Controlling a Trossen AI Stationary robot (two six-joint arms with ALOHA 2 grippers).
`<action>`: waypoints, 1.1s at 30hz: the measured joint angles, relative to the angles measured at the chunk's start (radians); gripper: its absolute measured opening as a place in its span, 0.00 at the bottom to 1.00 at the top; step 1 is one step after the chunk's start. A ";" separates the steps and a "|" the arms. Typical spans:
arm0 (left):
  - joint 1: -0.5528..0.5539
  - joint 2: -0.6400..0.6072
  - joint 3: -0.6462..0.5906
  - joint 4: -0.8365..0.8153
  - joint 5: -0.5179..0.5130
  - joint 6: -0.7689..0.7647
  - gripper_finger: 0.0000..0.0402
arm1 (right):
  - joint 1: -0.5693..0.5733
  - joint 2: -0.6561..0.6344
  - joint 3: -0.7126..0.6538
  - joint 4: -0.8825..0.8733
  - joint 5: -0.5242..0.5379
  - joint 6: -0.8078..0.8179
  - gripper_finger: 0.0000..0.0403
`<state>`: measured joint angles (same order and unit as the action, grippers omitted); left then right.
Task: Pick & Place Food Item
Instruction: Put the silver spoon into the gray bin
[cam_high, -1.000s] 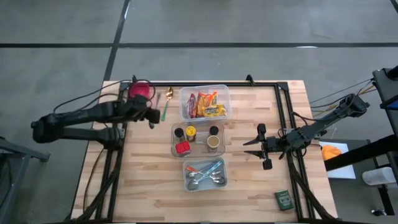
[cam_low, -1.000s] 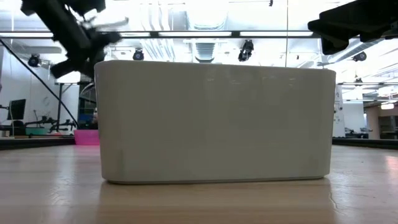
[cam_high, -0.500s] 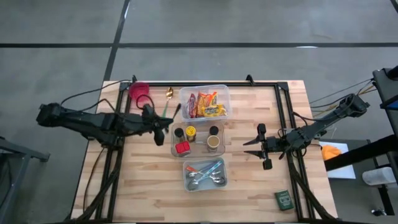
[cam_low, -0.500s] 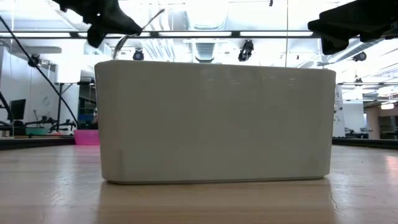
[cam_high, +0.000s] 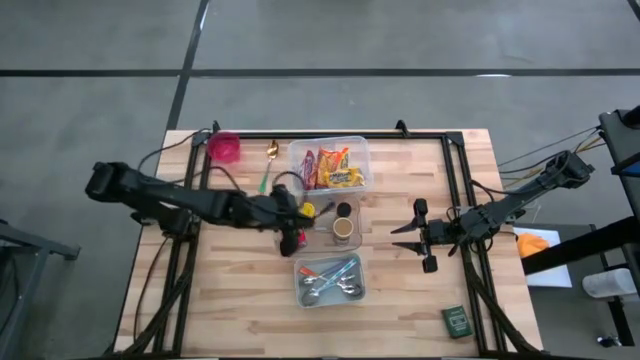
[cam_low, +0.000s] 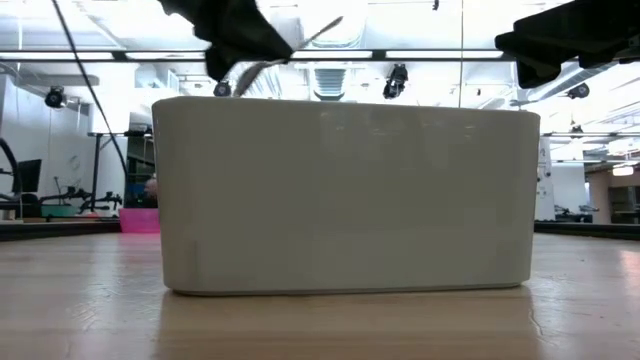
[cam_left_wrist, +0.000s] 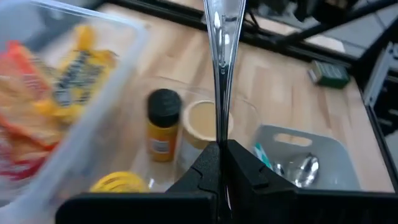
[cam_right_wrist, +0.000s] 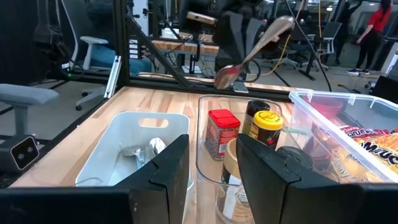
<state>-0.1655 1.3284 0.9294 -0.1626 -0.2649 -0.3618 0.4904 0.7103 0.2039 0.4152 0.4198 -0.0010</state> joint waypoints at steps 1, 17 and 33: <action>-0.005 0.030 0.020 0.001 0.012 0.000 0.02 | 0.000 0.000 0.000 0.000 0.000 0.000 0.32; -0.188 0.313 0.161 0.005 -0.016 -0.074 0.02 | 0.000 0.000 0.000 0.000 0.000 0.000 0.32; -0.193 0.363 0.160 0.005 -0.022 -0.195 0.02 | 0.000 0.000 0.000 0.000 0.000 0.000 0.32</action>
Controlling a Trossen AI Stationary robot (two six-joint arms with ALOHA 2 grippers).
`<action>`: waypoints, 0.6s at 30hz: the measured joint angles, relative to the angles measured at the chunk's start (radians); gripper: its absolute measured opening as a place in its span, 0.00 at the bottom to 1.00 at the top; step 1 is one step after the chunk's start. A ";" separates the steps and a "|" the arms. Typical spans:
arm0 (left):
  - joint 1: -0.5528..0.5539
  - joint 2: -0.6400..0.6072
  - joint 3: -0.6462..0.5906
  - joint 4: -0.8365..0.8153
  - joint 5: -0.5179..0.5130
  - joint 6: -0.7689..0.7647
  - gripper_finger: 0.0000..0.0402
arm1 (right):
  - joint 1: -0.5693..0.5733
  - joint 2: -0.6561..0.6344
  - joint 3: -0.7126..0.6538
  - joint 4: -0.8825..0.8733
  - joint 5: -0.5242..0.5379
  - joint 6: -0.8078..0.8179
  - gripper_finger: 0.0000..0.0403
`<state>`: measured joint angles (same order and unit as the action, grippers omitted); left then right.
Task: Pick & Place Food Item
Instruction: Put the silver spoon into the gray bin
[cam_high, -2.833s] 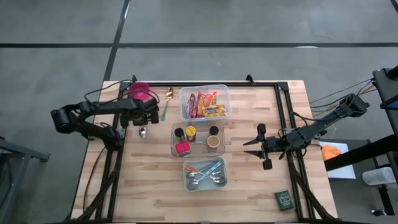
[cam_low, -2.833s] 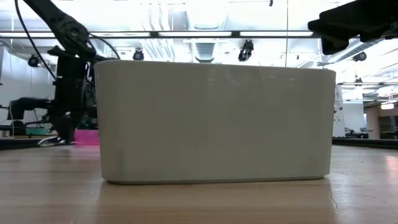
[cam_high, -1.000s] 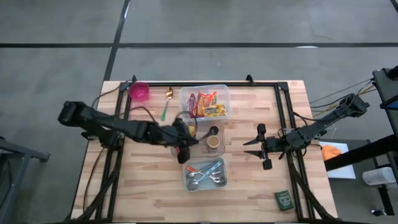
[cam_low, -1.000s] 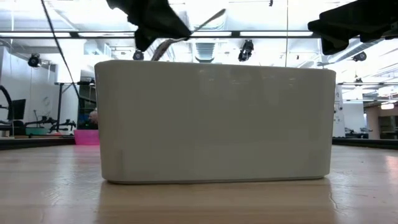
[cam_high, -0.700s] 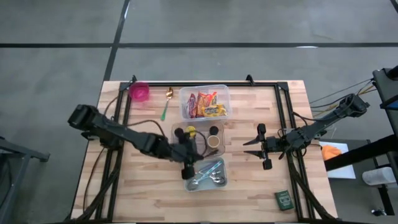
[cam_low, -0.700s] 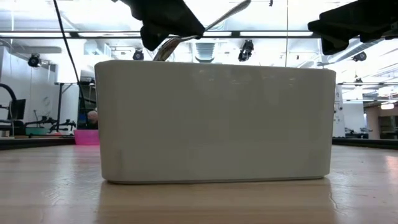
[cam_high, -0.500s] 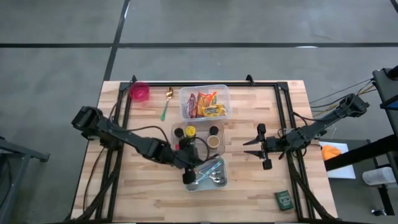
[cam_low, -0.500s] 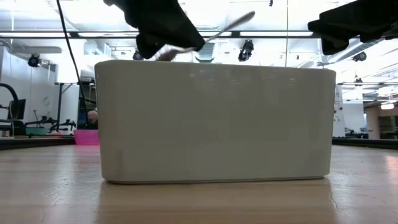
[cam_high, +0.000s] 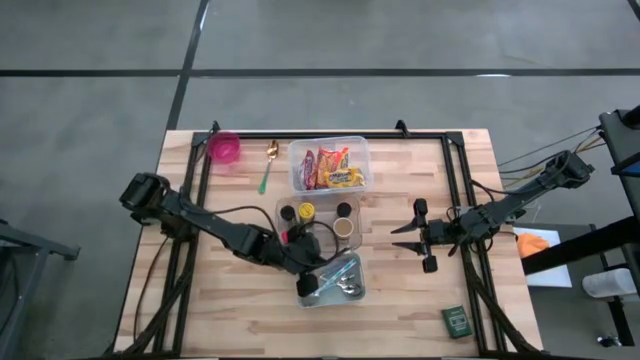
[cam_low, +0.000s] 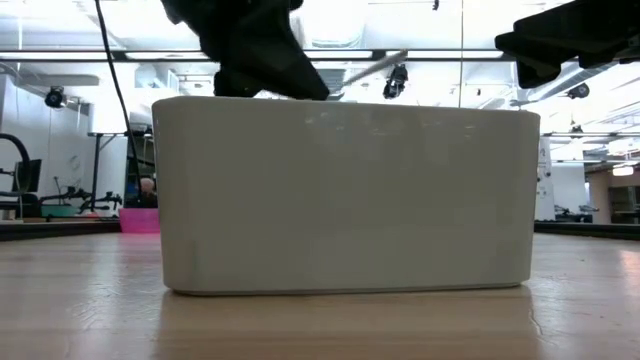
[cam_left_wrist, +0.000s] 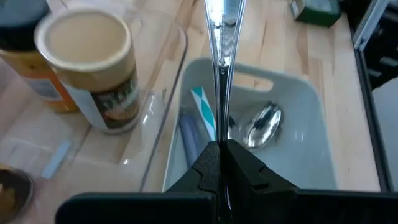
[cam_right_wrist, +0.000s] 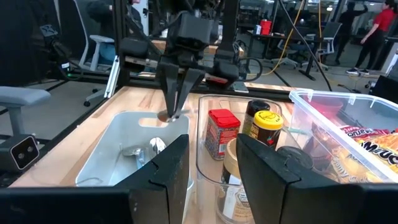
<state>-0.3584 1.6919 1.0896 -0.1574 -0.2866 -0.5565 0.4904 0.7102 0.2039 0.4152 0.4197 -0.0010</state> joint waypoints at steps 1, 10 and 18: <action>0.000 0.007 -0.001 0.000 0.005 -0.002 0.02 | 0.000 0.000 0.000 0.000 0.000 0.000 0.32; 0.000 0.087 -0.001 0.007 0.026 -0.047 0.02 | 0.000 0.000 0.000 0.000 0.000 0.000 0.32; 0.006 0.140 -0.001 0.004 0.053 -0.076 0.02 | 0.000 0.000 0.000 0.000 0.000 0.000 0.32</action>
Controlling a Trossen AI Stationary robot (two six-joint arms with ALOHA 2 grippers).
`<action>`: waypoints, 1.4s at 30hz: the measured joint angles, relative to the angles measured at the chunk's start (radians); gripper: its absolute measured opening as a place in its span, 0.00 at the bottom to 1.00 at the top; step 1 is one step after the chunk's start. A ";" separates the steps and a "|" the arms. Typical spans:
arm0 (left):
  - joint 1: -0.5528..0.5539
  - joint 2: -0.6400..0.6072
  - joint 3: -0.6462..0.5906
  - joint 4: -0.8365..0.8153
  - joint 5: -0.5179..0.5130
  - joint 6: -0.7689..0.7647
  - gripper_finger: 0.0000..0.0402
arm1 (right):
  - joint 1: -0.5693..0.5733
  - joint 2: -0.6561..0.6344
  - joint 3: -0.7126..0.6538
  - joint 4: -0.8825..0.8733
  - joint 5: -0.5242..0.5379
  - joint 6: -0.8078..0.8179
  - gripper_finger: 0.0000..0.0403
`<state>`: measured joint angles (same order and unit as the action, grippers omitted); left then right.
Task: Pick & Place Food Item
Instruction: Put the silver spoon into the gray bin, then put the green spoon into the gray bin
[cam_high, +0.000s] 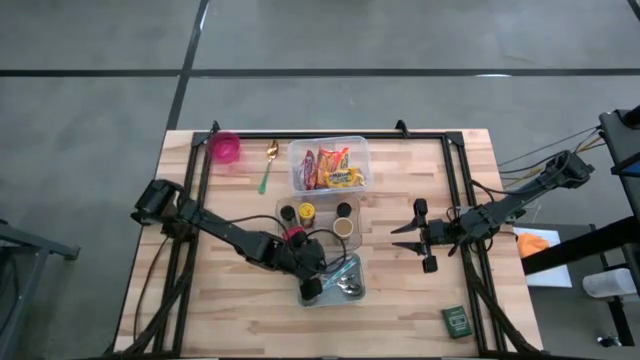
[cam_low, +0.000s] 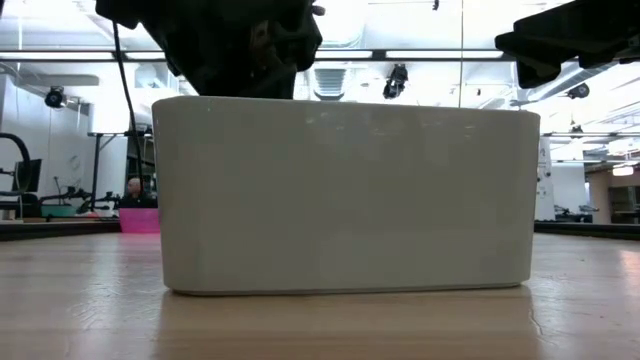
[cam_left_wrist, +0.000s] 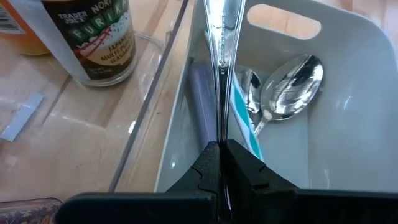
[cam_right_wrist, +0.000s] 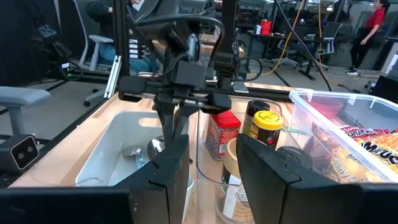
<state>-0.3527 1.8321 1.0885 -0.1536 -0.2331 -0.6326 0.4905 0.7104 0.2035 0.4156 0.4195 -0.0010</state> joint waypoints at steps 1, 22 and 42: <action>0.000 0.000 0.000 0.000 -0.002 0.000 0.02 | 0.000 0.000 0.000 -0.001 0.000 0.000 0.32; 0.001 -0.005 0.000 0.016 0.023 0.023 0.40 | 0.000 0.000 0.000 0.000 0.000 0.000 0.32; -0.018 -0.266 0.148 -0.572 -0.392 -0.274 0.40 | 0.000 0.000 0.000 0.000 0.000 0.000 0.32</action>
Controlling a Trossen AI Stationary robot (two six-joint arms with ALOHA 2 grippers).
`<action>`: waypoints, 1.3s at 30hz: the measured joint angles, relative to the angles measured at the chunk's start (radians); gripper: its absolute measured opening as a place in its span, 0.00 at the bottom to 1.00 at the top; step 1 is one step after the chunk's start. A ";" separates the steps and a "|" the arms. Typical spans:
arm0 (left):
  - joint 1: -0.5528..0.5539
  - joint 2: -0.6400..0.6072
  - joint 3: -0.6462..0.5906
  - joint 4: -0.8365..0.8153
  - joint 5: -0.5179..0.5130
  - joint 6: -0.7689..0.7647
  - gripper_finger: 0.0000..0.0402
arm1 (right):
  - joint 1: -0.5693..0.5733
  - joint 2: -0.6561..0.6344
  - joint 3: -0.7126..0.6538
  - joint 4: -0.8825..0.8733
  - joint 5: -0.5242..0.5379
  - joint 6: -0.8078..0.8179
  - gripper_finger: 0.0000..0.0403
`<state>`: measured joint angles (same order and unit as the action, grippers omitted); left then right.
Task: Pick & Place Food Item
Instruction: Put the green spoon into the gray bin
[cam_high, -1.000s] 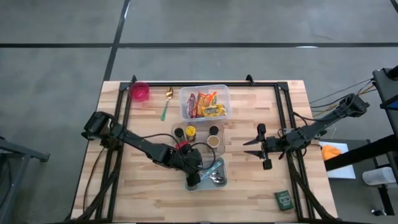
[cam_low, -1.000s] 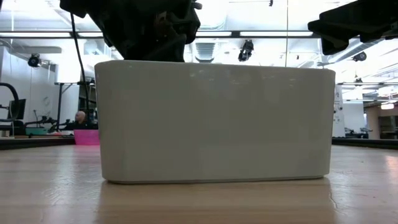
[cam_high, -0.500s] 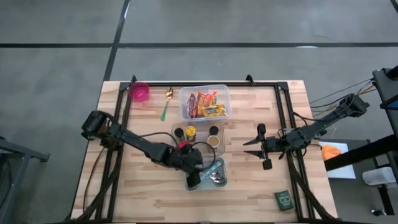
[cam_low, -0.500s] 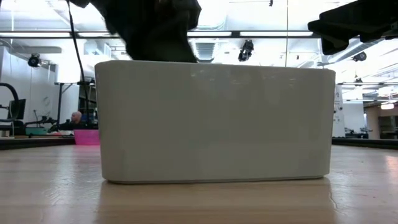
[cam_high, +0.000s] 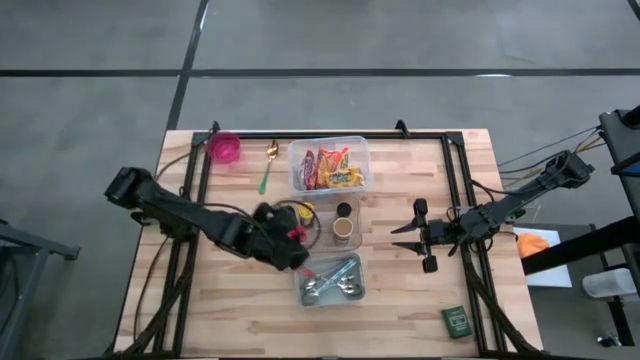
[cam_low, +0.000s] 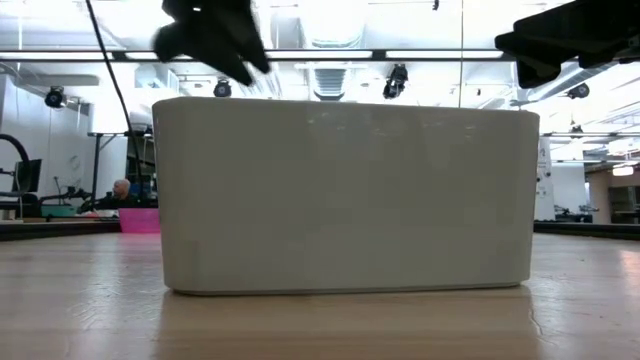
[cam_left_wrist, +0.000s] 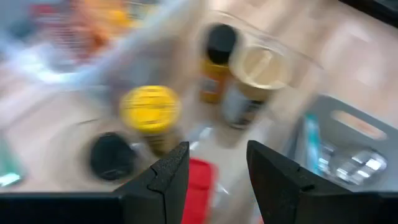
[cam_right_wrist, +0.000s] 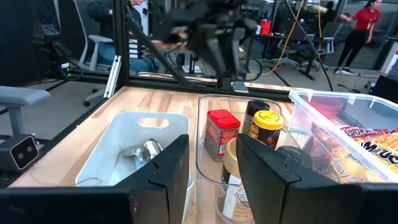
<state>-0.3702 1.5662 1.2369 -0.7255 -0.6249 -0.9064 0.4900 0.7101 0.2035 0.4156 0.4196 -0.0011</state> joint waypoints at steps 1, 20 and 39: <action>0.000 -0.020 0.000 -0.050 -0.025 -0.041 0.40 | 0.000 0.000 0.000 0.000 0.000 0.000 0.32; 0.342 -0.142 -0.081 -0.410 -0.221 -0.272 0.40 | 0.001 0.000 0.000 0.000 0.000 0.000 0.32; 1.023 -0.142 -0.437 0.426 0.288 0.408 0.40 | 0.001 0.000 0.000 0.000 0.000 0.000 0.32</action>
<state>0.6533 1.4239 0.7998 -0.2995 -0.3367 -0.4982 0.4908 0.7104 0.2035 0.4153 0.4197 -0.0011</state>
